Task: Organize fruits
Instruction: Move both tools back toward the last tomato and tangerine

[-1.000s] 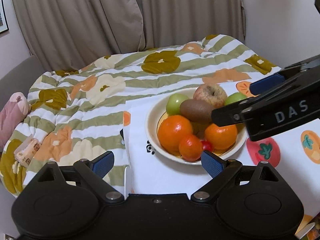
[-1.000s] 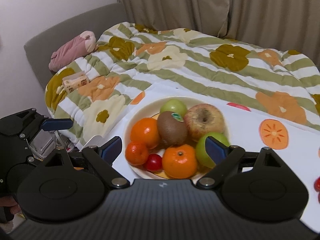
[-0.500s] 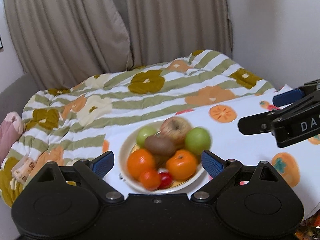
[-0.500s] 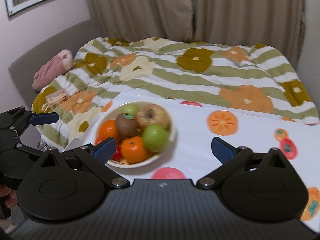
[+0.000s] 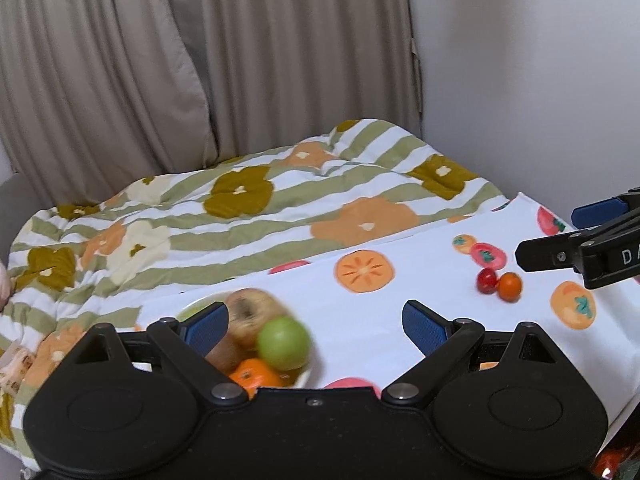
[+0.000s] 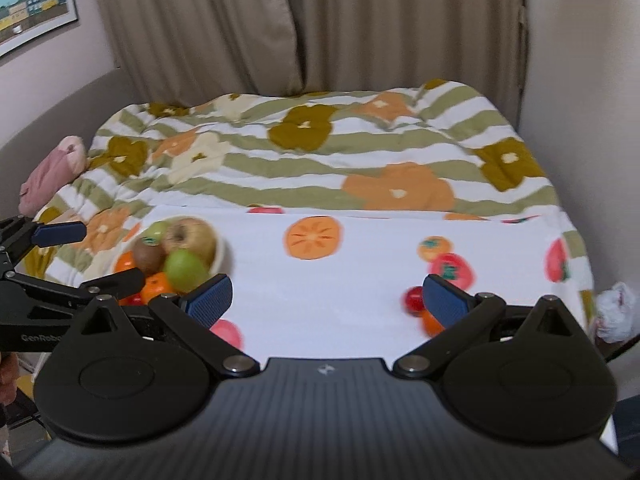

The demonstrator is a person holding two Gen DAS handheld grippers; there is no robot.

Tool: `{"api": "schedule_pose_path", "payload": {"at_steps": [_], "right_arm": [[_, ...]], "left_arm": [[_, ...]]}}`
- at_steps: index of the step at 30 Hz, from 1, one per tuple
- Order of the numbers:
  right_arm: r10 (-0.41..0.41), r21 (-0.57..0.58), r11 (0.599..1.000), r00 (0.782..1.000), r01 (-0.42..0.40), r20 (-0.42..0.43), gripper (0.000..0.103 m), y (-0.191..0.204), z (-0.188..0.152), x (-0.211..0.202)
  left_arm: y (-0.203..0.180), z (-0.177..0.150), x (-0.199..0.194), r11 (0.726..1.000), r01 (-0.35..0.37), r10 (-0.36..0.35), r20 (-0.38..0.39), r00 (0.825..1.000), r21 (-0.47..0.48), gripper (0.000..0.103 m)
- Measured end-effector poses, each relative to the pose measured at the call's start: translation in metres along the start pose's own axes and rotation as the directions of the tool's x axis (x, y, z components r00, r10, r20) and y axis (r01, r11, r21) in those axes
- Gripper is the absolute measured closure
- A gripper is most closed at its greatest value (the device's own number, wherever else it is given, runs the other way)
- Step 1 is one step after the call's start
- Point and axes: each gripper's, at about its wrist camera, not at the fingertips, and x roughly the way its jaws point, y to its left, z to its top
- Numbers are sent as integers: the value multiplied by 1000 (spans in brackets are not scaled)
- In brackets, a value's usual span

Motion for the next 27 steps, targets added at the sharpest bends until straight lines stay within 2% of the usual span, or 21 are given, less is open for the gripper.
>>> {"api": "schedule_pose_path", "payload": {"at_steps": [3,11,21,27], "right_arm": [[-29,-6,1000,1000,29,-9,0,-27,1,5],[-39,-19,999,999,38,-38,0,-87,-2,34],[14,-59,998,990,-22,-137,0,-126,-26,88],[54,-89,993,977,-74,-208,13,-128,-41,121]], "left_arm": [[-18,5,11,1000,15,-15,-9,1000,9,7],[-67,16,53,997,73,-71,-39,997,30,7],[-111,26,123,977,170,-161,-78,984,131,7],[-123,27,160,964,224,-206,-134,969,143,9]]}}
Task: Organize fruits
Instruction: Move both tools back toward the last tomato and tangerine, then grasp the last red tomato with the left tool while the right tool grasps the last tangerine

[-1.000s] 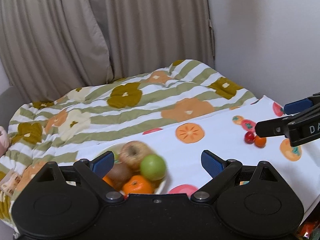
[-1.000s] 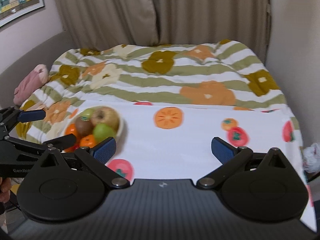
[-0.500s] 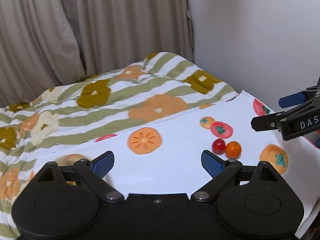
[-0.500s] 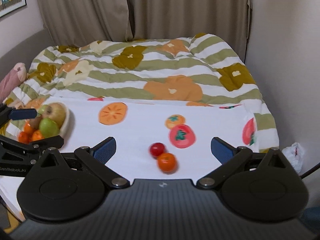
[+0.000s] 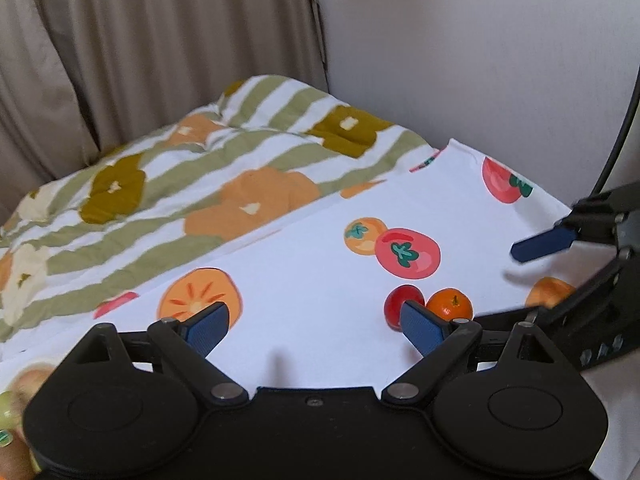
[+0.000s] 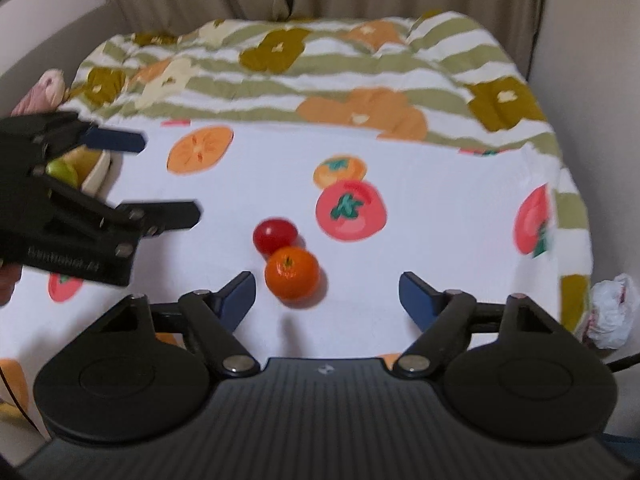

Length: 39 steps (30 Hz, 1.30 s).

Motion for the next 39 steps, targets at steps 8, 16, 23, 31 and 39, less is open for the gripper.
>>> {"api": "schedule_pose_path", "payload": {"at_steps": [8,16,23,31,39], "right_arm": [[34,-74,997,999,-34,-12,28,11,3,24],[60,-123,991,998,-62,-17,51,17,7,32],[73,-105,992,997,-74,-12,51,13,5,29],[51,-107,993,999,-53,-14,51,9,0,23],[34,-99,995,999,-35,-16,51,1,-7,16]], "left_arm": [[-6,5,25,999,43,-43,-41,998,-1,9],[-9,9,35,998,65,-65,-49,997,-2,10],[-5,9,40,996,85,-86,-58,995,-20,11],[-11,9,42,994,109,-109,-64,992,2,13],[-22,9,46,990,140,-137,-66,988,30,14]]}}
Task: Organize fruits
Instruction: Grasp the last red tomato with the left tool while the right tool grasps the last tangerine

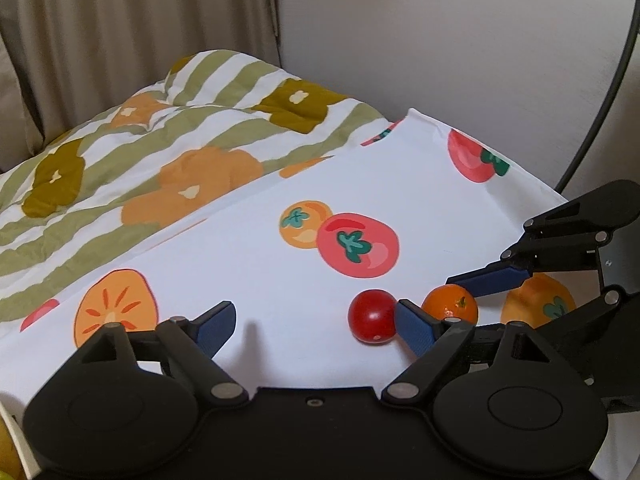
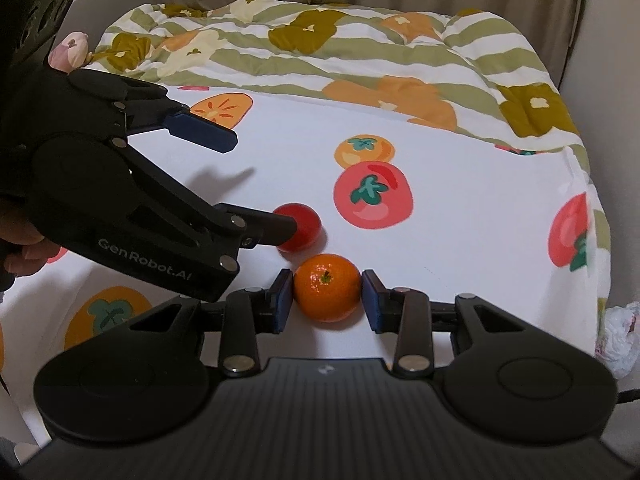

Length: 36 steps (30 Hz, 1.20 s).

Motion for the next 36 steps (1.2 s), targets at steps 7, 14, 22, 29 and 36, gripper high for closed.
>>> {"api": "schedule_pose_path", "payload": {"at_steps": [7,14,22,29,36], "right_arm": [[-16,-22,1000,1000,16,-4,51,-2,-8,-7],[-26,-28,999,1000,26,-7,51,-5,-14,-12],[-31,-24,999,1000,31,-4,51,-7,-19,-15],[-30,-15,999,1000,30,8,51,-5,-21,-16],[-24,-17,1000,999,25,28,51,0,-18,-24]], "left_arm": [[-12,1,7,999,45,-45,-3,999,20,25],[-24,0,10,996,77,-76,-25,997,39,43],[-22,-4,14,997,78,-77,-36,996,12,57],[-22,-6,13,998,70,-69,-32,997,1,68],[-20,-12,0,999,35,-36,-27,999,-32,68]]}}
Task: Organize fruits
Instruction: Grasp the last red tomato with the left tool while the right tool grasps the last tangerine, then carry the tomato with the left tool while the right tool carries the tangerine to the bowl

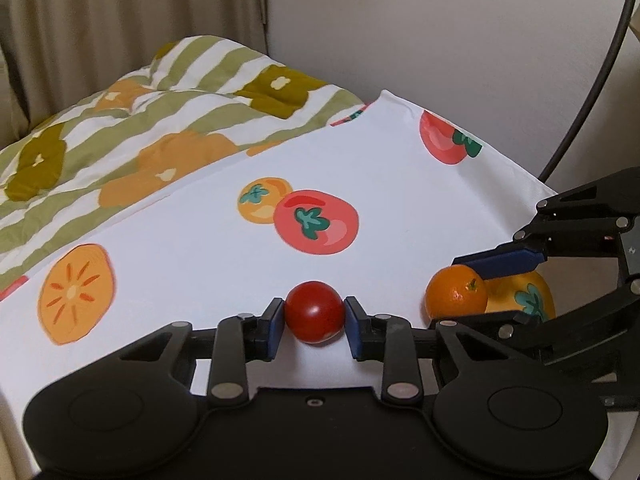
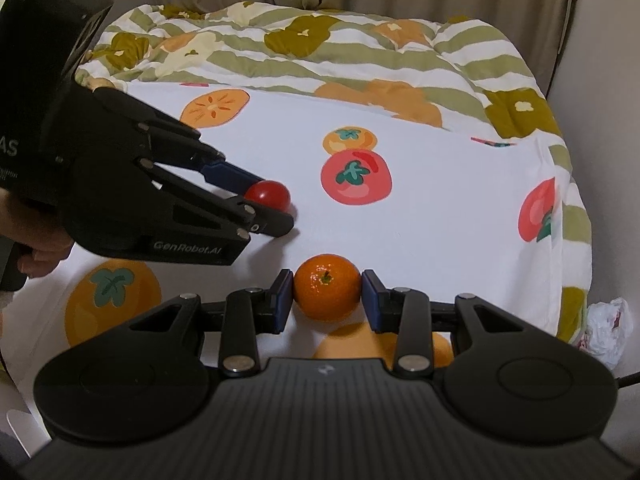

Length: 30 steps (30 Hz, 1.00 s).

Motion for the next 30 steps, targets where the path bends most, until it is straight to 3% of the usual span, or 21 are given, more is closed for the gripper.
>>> {"api": "schedule_pose_path", "payload": {"at_steps": [4,12,22,30], "right_arm": [[16,-2,1000,1000,-16,12,51,8,6,-7],[44,-56,998,997,-41,59,51,40,26,-28],[136,-91,988,985,-126,110,51,100,77,-43],[196,-117,976,973,-182,124,51,160,124,-36]], "left_arm": [[2,-6,-20,996,-86,86,22,996,-4,68],[22,-22,-72,973,-207,212,43,976,-101,68],[62,-43,-159,909,-330,360,81,929,-256,68],[114,-65,-205,854,-377,426,69,902,-358,68]]}}
